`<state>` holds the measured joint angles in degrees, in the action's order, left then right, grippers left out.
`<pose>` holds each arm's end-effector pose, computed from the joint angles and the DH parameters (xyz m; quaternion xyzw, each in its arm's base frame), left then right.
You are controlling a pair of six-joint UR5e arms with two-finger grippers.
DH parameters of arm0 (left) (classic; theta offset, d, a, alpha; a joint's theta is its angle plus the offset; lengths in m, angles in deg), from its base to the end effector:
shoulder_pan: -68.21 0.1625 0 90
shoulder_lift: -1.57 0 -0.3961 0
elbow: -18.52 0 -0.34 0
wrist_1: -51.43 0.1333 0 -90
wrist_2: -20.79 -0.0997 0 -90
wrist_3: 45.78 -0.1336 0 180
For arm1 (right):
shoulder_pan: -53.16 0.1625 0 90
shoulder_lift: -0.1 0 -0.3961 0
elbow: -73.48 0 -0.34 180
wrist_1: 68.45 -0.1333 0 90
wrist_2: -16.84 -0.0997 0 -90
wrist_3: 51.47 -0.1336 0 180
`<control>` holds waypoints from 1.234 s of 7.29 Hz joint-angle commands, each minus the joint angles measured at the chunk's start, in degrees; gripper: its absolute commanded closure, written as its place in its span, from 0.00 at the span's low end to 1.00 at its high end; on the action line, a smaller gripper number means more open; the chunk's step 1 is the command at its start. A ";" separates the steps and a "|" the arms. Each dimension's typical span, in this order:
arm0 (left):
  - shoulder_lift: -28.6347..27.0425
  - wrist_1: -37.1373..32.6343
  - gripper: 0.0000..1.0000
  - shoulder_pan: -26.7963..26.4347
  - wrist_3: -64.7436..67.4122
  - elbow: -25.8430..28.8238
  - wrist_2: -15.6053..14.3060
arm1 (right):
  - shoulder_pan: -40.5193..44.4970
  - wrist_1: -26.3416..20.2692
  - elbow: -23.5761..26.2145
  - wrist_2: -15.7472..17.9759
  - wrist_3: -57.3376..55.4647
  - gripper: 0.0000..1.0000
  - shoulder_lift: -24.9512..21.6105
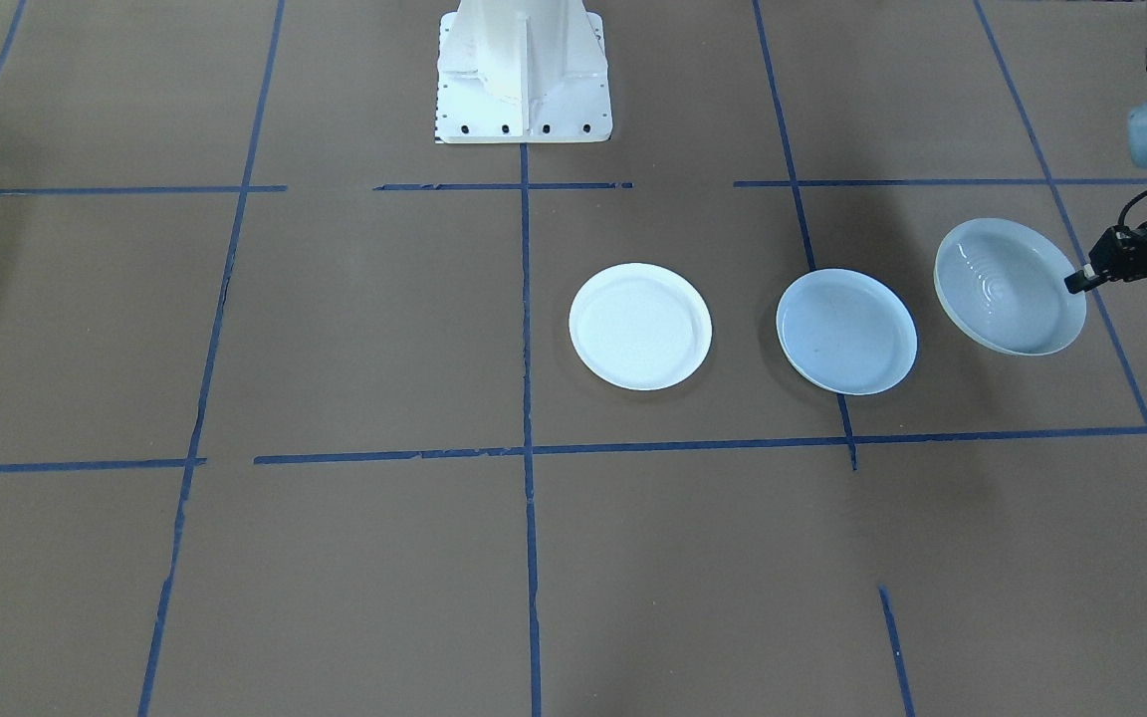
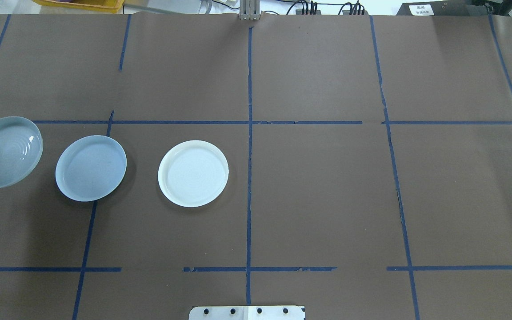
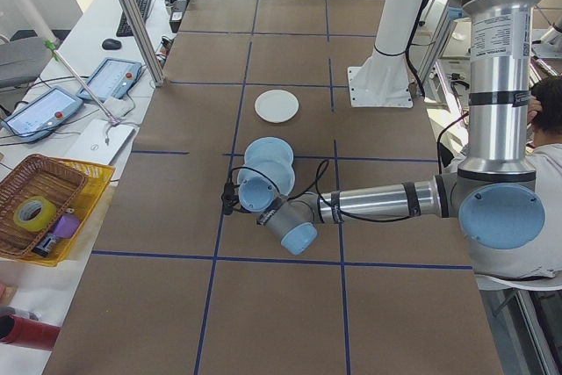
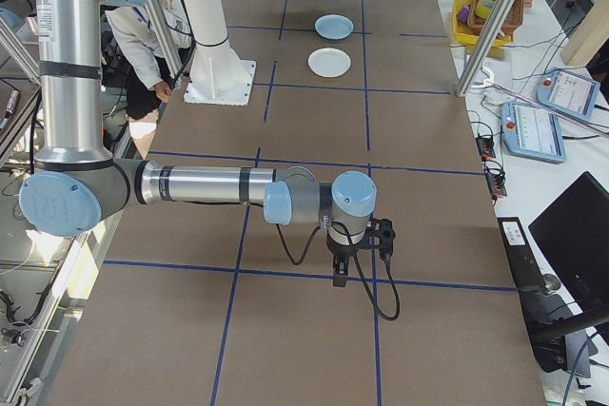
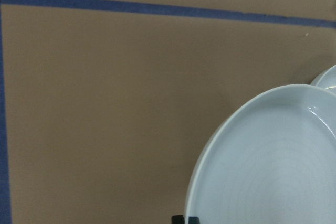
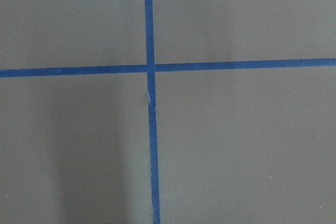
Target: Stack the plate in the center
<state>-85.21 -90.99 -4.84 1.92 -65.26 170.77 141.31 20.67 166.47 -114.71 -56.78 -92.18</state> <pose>0.1090 -0.4180 0.5947 0.0194 0.5627 -0.0371 0.8256 0.0309 -0.4279 0.6513 -0.0092 -0.3548 0.0233 0.9346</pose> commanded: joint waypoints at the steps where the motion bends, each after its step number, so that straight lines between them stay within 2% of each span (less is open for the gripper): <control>1: -1.98 -0.31 1.00 7.52 14.21 -3.49 -7.55 | 0.00 0.00 0.00 -0.03 -0.05 0.00 0.00; 3: -5.05 -0.49 1.00 15.18 23.89 -3.15 -13.80 | 0.00 0.00 0.00 -0.03 -0.05 0.00 0.00; 4: -6.02 -0.58 1.00 17.48 26.97 -3.06 -15.31 | 0.00 0.00 0.00 -0.03 -0.05 0.00 0.00; 6: -6.38 -0.66 1.00 18.46 27.80 -3.06 -15.42 | 0.00 0.00 0.00 -0.03 -0.05 0.00 0.00; 9: -3.05 -7.94 1.00 18.56 27.18 -2.80 -15.33 | 0.00 0.00 0.00 -0.03 -0.05 0.00 0.00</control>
<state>-89.75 -96.31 13.67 29.31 -68.18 155.45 141.31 20.67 166.47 -114.68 -56.83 -92.18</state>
